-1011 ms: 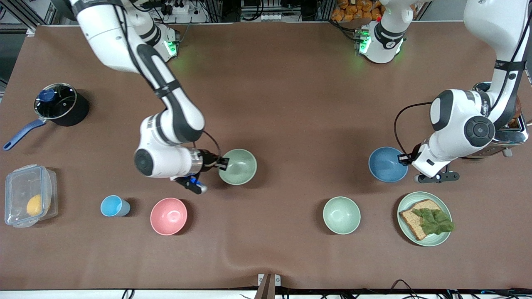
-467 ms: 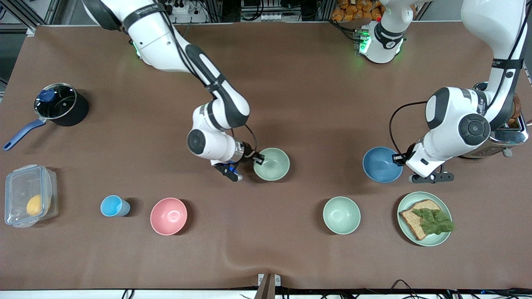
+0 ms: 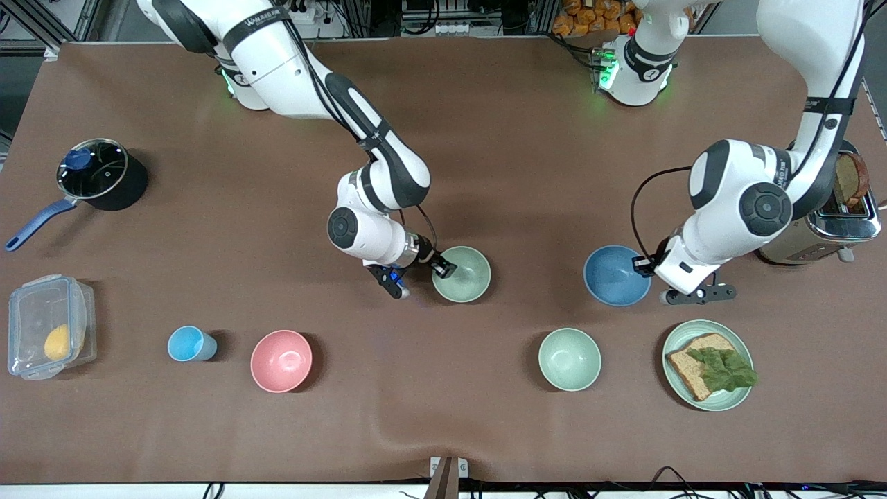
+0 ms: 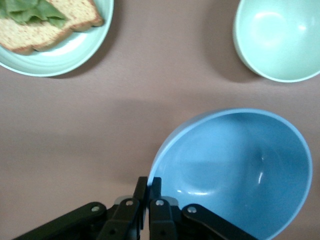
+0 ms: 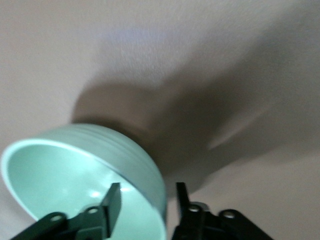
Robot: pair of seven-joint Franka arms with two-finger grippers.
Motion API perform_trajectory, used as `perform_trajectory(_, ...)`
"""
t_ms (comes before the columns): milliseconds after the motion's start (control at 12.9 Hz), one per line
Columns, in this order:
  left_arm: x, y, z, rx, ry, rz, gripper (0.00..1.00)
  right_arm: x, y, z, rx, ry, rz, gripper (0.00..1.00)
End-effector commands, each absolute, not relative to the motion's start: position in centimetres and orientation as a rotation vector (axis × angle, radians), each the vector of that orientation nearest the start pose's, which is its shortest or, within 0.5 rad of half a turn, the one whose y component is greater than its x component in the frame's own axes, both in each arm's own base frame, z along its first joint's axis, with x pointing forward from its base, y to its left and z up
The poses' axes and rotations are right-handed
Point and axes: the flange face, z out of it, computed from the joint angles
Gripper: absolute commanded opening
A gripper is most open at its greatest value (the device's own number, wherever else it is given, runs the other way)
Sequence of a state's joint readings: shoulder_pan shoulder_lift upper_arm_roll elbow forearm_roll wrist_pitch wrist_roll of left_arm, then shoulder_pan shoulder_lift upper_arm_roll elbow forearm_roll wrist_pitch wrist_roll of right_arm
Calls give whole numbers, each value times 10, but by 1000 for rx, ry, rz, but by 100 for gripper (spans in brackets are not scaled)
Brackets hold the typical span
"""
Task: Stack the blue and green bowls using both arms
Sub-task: 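Carry the blue bowl with the left gripper and lower it into the green bowl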
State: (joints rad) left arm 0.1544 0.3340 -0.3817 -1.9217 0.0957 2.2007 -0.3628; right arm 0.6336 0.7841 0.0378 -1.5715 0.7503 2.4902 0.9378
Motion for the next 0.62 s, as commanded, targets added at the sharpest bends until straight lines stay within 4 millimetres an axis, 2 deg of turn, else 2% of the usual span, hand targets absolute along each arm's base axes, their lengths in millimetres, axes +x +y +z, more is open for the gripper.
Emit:
perform_trajectory(0,595,-140,337,-3169,-192,67,0,581,419,222,-2306,1302,412,100)
perform_trajectory(156,590,-160,339,-3176,-234,71,0,594,404,237,-2246,1404,396,100)
perform_trajectory(389,588,-190,346,-3193,-288,61,0,623,369,248,-2098,1622,387,100)
perform_trajectory(544,587,-211,349,-3204,-315,59,0,631,361,241,-2060,1705,389,100)
